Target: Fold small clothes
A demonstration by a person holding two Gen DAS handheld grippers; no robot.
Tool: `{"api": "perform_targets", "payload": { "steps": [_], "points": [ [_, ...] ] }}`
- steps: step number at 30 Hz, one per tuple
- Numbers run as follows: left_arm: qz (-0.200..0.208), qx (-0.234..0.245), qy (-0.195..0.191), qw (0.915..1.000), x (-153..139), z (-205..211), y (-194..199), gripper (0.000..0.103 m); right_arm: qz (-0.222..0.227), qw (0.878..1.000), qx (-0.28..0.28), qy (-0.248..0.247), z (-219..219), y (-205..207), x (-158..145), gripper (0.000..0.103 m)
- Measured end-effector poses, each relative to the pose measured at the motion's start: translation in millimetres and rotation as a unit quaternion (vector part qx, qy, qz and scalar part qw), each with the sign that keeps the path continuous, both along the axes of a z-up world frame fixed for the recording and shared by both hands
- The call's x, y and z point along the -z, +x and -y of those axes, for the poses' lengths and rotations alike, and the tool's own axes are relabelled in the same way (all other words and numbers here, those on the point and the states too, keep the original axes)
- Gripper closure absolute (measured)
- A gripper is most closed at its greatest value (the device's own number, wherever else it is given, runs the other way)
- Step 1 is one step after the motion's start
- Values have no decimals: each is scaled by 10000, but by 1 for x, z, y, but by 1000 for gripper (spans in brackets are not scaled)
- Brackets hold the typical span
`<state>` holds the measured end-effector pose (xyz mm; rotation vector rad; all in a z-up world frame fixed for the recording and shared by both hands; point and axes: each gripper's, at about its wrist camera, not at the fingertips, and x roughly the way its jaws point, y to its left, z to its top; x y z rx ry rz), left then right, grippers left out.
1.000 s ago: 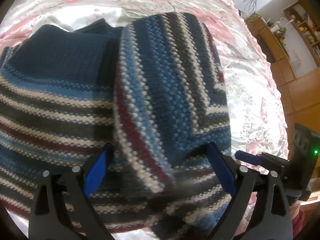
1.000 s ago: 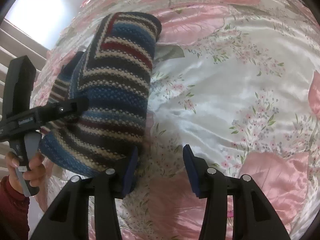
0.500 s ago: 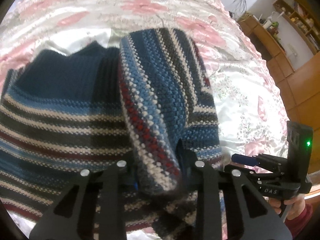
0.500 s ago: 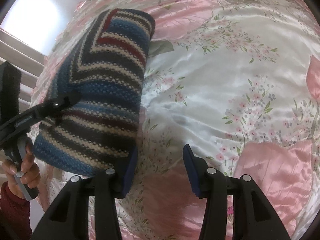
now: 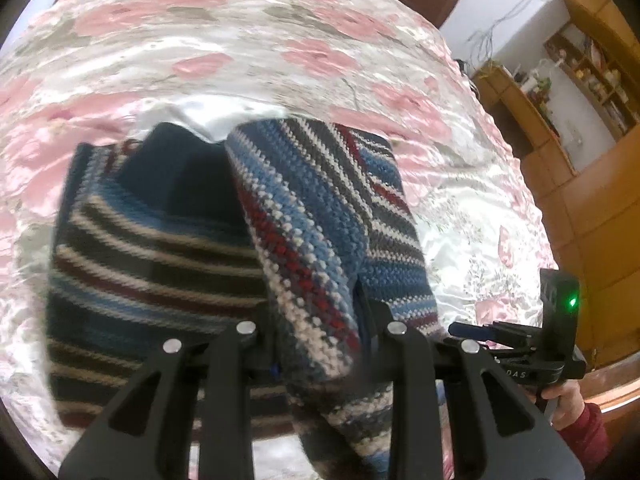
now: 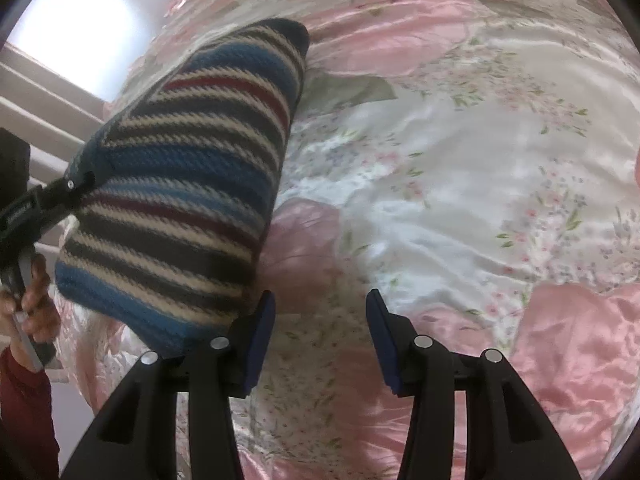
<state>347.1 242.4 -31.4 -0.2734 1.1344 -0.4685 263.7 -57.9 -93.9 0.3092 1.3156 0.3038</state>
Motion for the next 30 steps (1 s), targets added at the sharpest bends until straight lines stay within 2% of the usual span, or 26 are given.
{"api": "perform_targets", "payload": {
  "steps": [6,14,18,24,27,29,30],
  "points": [
    [92,-172,135,9997,-14,-44,0,77,20,9998,-211,-49,-19,1,0,55],
    [4,-368,291,9989,-21,-108,11,77,60,9990,-444,-64,-36,0,0,55],
    [-175,-425,304,9985,-6,-117,15,76,100,9984,-540,-153,-43,2,0,55],
    [-538,-82,274,9981,41,-81,10,71,82,9974,-640,-312,-51,3,2,53],
    [-606,83,349,9975,55,-68,4,57,35,9976,-609,-334,-49,4,6,53],
    [-597,112,244,9979,54,-70,0,35,14,9979,-561,-320,-46,5,8,53],
    [-595,123,136,9981,54,-73,-2,31,8,9980,-544,-309,-45,5,9,52]
  ]
}}
